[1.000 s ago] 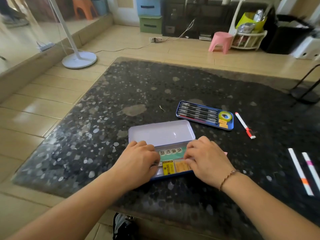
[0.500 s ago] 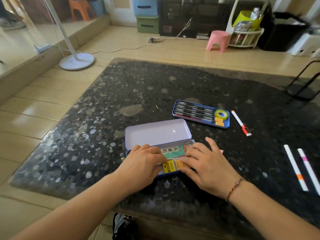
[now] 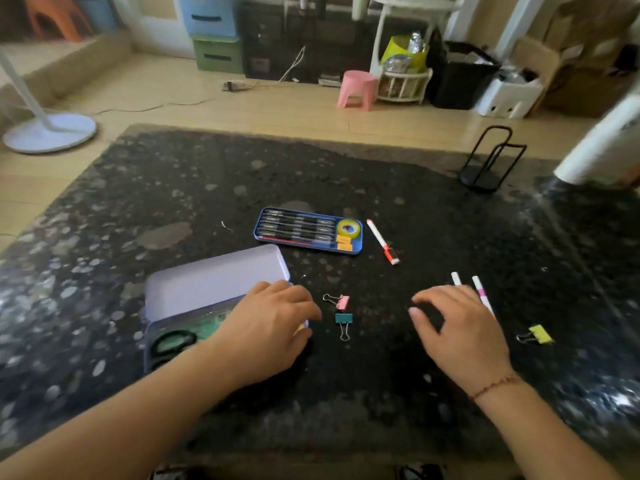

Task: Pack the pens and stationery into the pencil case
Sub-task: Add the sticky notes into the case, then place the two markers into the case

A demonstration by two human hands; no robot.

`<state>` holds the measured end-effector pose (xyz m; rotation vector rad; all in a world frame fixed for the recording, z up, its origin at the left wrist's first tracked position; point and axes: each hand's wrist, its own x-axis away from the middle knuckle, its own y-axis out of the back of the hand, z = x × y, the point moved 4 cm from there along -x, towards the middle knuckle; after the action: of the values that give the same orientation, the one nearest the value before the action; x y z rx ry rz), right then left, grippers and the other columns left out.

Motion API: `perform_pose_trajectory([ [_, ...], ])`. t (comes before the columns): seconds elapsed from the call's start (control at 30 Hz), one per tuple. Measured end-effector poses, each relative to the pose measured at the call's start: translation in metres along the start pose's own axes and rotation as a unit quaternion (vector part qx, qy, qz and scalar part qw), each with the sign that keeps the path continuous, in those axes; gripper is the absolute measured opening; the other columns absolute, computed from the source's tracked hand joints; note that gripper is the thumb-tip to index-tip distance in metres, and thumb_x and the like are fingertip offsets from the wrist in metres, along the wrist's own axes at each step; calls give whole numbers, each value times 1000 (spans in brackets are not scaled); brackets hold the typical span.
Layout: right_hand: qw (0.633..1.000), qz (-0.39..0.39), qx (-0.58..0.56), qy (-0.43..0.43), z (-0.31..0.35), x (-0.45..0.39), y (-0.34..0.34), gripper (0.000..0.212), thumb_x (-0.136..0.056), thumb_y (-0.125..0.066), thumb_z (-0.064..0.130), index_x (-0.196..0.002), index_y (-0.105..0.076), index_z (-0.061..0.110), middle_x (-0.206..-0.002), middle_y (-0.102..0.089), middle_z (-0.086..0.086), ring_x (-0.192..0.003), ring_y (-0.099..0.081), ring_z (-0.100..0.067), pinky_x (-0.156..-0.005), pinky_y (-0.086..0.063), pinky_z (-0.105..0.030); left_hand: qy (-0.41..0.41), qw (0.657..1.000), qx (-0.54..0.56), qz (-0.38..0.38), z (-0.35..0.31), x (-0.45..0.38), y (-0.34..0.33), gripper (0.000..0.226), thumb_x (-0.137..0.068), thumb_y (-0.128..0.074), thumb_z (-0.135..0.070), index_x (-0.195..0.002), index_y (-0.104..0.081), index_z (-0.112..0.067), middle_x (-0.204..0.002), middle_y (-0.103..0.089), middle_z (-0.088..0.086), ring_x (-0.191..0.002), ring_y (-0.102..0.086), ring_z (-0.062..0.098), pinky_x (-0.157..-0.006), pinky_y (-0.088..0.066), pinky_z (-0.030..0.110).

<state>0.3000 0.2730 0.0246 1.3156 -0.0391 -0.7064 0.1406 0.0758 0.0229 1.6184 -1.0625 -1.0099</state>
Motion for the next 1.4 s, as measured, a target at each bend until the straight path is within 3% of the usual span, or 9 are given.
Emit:
perform_pose_trajectory([
  [0.1,966,73,114,-220,-58,3,14,38,-81,-64,41,-112,-61,19,-114,-59,-5,-106,-50,-28,-82,-47,-39,-42,998,-21,35,-24,-21,-17,27,-84,-57,-39,-109,-64,-33,-114,-61,-11,-103,-54,15,-85,-41,32],
  [0.2,928,181,150,-290,-73,10,5,59,-83,-55,57,-129,-47,21,-129,-47,-6,-117,-44,-27,-87,-46,-37,-35,998,-22,41,-33,-36,-25,32,-90,-54,-42,-120,-60,-33,-127,-55,-11,-116,-48,14,-96,-36,33],
  [0.33,955,160,71,-240,-63,11,-8,39,-89,-56,27,-128,-47,26,-120,-50,1,-110,-47,-17,-86,-47,-31,-27,999,-28,31,-35,-45,-26,32,-88,-56,-40,-119,-59,-34,-127,-56,-11,-116,-49,14,-98,-37,34],
  [0.43,963,160,39,-215,-55,11,-15,55,-86,-57,11,-134,-37,29,-122,-50,1,-113,-48,-16,-90,-47,-31,8,999,-36,-7,-27,-50,-15,28,-87,-58,-31,-115,-61,-31,-119,-61,-8,-109,-55,18,-91,-44,37],
  [0.6,976,158,13,-150,-39,6,-26,52,-85,-57,5,-133,-46,23,-124,-48,5,-116,-44,-13,-98,-41,-28,101,991,-24,-80,7,-38,14,29,-82,-52,-16,-107,-66,-20,-105,-67,0,-95,-61,29,-81,-51,42],
  [0.73,992,99,-70,23,5,-1,-28,41,-84,-59,2,-120,-60,22,-109,-57,8,-102,-48,-5,-93,-44,-24,183,979,-11,-94,45,-3,32,25,-86,-51,-16,-104,-69,-18,-106,-68,2,-95,-61,31,-81,-52,43],
  [1.07,938,102,-138,301,184,-41,-102,31,-71,-62,6,-99,-67,17,-88,-68,-4,-80,-61,-25,-69,-54,-38,282,958,38,-17,118,82,59,29,-93,-51,-9,-115,-63,-23,-117,-60,-5,-101,-58,16,-89,-48,32],
  [1.27,932,83,-166,310,231,-49,-125,26,-79,-48,12,-94,-69,12,-90,-66,-8,-82,-60,-28,-68,-54,-38,294,954,62,8,134,104,63,30,-92,-50,-10,-114,-62,-25,-113,-59,-7,-96,-56,13,-86,-48,30],
  [1.4,952,38,-183,242,204,-51,-108,18,-79,-63,4,-95,-70,10,-88,-61,-5,-85,-55,-23,-71,-51,-37,276,956,93,5,133,102,57,25,-95,-47,-15,-112,-63,-24,-113,-59,-9,-97,-57,12,-88,-48,30],
])
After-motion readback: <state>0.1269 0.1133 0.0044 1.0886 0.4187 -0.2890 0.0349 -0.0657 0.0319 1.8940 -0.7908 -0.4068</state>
